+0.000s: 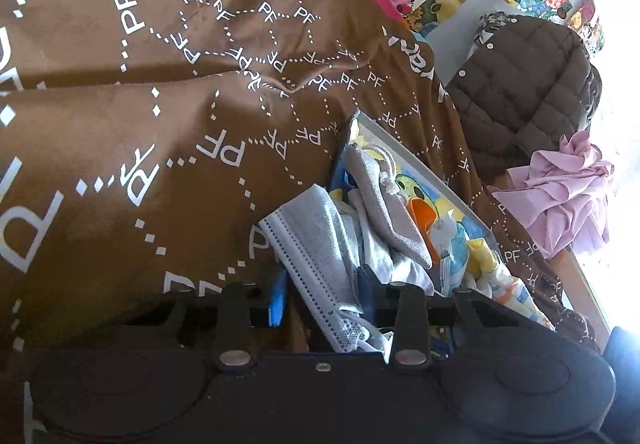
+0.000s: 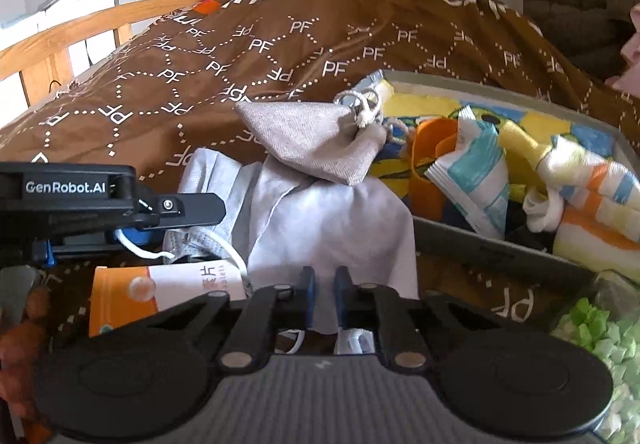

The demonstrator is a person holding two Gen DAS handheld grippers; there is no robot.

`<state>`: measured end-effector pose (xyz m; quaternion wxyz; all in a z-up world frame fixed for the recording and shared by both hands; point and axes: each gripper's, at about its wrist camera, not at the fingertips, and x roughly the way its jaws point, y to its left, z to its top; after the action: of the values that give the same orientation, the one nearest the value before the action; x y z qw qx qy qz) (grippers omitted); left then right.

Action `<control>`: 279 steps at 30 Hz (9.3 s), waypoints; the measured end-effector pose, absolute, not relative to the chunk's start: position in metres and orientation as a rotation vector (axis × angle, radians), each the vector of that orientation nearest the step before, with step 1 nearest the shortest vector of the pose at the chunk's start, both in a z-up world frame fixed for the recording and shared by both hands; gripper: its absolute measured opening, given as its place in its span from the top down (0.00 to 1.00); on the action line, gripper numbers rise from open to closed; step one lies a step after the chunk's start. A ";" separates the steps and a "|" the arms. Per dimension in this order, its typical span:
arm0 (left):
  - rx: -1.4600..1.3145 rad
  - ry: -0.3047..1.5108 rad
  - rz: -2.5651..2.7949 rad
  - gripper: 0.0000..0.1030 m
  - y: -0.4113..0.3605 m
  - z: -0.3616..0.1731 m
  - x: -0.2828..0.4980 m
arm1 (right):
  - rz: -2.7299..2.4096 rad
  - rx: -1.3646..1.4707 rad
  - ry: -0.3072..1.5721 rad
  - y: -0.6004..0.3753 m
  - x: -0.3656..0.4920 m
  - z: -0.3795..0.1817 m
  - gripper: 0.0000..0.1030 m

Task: Organize soft objects

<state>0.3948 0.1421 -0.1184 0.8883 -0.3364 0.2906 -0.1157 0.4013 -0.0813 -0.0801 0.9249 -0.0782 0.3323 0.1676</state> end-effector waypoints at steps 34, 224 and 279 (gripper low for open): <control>-0.634 0.525 -0.237 0.83 0.136 -0.099 0.383 | 0.338 -0.060 0.616 -0.085 0.401 -0.063 0.97; -0.171 0.528 0.091 0.01 0.009 -0.004 0.109 | 0.177 0.034 0.552 -0.241 0.143 0.024 0.00; -0.195 0.530 0.149 0.01 0.010 -0.002 0.105 | 0.164 0.031 0.592 -0.241 0.146 0.019 0.00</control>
<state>0.1048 0.0104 -0.0021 0.9576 -0.0961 0.2614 0.0737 0.1458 -0.2412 0.0194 0.9530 0.0154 0.2915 0.0808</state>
